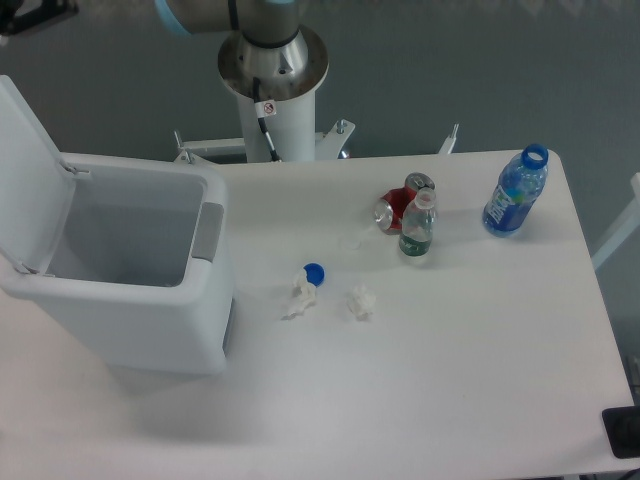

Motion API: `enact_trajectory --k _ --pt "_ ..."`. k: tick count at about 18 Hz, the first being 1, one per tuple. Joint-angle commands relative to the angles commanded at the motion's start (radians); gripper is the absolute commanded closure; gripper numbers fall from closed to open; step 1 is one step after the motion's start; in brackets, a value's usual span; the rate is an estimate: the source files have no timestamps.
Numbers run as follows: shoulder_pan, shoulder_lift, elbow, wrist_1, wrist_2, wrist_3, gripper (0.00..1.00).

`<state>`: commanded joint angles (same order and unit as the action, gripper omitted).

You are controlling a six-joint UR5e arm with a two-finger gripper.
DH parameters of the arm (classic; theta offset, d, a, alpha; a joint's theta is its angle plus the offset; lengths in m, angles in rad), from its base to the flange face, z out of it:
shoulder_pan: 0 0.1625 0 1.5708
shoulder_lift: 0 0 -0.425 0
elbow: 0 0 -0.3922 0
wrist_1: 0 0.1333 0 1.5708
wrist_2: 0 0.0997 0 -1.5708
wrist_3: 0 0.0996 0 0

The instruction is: Close the trash can

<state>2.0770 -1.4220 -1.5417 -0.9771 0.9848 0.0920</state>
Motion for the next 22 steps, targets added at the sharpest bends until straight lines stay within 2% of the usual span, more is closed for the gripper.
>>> enact_trajectory --k 6,12,22 --pt "-0.023 -0.017 -0.003 0.000 -0.063 0.032 0.91" --pt "-0.078 -0.058 -0.011 0.002 -0.063 0.083 0.91" --pt "-0.124 -0.095 -0.006 0.002 -0.063 0.127 0.91"
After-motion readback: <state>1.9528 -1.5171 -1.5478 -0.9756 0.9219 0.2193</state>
